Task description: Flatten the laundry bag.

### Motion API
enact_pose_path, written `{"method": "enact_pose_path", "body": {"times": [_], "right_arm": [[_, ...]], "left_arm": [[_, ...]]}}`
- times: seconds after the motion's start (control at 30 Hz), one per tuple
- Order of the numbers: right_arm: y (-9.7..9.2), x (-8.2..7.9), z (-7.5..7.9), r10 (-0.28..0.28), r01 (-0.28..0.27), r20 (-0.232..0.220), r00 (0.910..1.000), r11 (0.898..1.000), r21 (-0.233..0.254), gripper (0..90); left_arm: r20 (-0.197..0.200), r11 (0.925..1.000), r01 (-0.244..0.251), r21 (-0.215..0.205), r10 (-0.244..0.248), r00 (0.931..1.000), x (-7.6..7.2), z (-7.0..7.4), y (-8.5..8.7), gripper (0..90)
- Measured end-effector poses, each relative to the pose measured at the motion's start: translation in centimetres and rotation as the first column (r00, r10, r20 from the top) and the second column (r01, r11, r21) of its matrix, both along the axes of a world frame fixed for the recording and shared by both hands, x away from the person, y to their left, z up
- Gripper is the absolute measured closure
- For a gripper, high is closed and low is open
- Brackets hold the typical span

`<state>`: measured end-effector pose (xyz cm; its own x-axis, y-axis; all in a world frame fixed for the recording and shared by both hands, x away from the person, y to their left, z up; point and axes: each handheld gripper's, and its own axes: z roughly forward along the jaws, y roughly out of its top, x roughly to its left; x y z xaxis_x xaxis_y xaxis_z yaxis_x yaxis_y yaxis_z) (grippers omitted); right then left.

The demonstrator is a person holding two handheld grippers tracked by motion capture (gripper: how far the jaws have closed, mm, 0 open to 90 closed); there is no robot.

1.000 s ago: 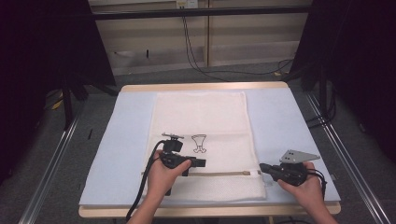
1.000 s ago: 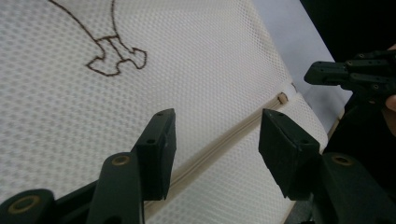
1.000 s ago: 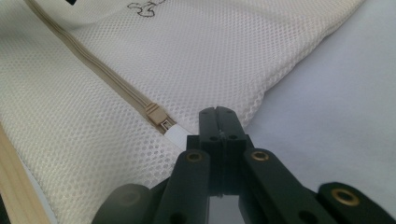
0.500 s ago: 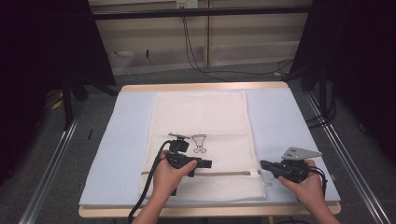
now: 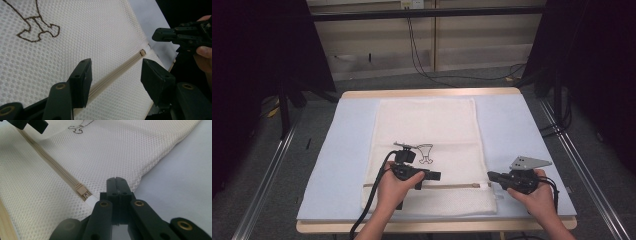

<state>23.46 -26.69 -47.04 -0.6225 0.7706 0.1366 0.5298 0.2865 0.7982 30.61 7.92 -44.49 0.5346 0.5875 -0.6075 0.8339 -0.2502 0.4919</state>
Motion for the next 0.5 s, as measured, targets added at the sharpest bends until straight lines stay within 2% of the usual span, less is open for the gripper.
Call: {"method": "enact_pose_path", "body": {"times": [0.07,0.1,0.2,0.23,0.27,0.3,0.33,0.47,0.5], "right_arm": [[0.0,0.0,-0.1,0.004,-0.004,-0.001,1.0000,1.000,-0.001,90.0],[-0.1,0.0,0.0,0.004,-0.004,-0.002,1.0000,1.000,0.001,90.0],[-0.1,0.0,0.0,0.005,-0.005,0.001,1.0000,1.000,0.010,90.0],[0.0,0.0,0.0,0.006,-0.006,0.000,1.0000,1.000,0.009,90.0],[0.1,0.0,-0.1,0.008,-0.008,-0.005,1.0000,1.000,0.004,90.0],[0.1,0.1,-0.1,0.007,-0.007,-0.002,1.0000,1.000,0.005,90.0],[0.1,0.1,-0.1,0.014,-0.014,-0.004,0.9999,1.000,0.003,90.0],[0.1,-0.1,-0.1,0.012,-0.012,-0.005,0.9999,1.000,0.002,90.0],[0.0,-0.1,-0.2,0.017,-0.017,-0.008,0.9998,1.000,-0.001,90.0]], "left_arm": [[-0.007,0.9999,0.009,-0.005,-0.009,0.9999,0.1,-0.1,-0.1,42.4],[-0.018,0.9999,-0.002,-0.016,0.002,0.9998,0.0,-0.1,-0.3,42.4],[-0.023,0.9998,0.008,-0.020,-0.008,0.9997,-0.1,-0.3,-0.6,42.4],[-0.025,0.9995,0.027,-0.014,-0.027,0.9993,0.0,-0.3,-0.7,42.4],[-0.027,0.9995,0.017,-0.025,-0.018,0.9995,-0.1,-0.3,-0.9,42.5],[-0.016,0.9994,0.031,-0.018,-0.031,0.9994,0.0,-0.3,-1.0,42.7],[-0.033,0.9992,0.018,-0.036,-0.019,0.9993,-0.1,-0.3,-1.3,42.7],[-0.034,0.9978,0.043,-0.050,-0.045,0.9984,0.0,-0.5,-1.9,43.4],[-0.045,0.9973,0.034,-0.064,-0.037,0.9983,-0.1,-0.5,-2.2,43.5]]}}
